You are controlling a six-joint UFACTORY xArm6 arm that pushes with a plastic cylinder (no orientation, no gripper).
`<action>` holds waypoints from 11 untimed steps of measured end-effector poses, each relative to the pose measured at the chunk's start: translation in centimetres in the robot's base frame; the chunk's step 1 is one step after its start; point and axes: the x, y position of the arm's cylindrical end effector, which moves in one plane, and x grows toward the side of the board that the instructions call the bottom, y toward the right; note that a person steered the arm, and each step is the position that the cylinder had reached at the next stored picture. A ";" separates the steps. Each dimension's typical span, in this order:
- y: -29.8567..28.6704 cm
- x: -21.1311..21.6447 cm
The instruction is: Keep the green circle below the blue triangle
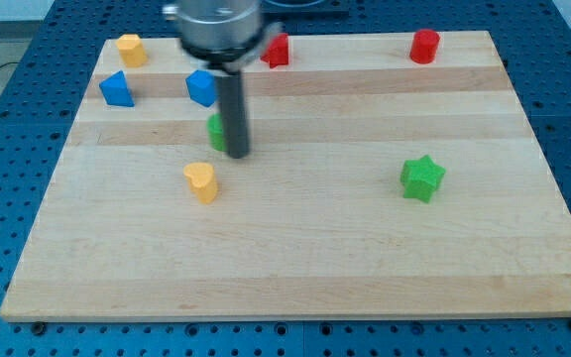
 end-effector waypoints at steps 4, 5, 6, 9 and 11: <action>4.8 -4.9; -1.8 -5.0; -6.6 -4.9; 3.0 -3.2; -5.5 -0.4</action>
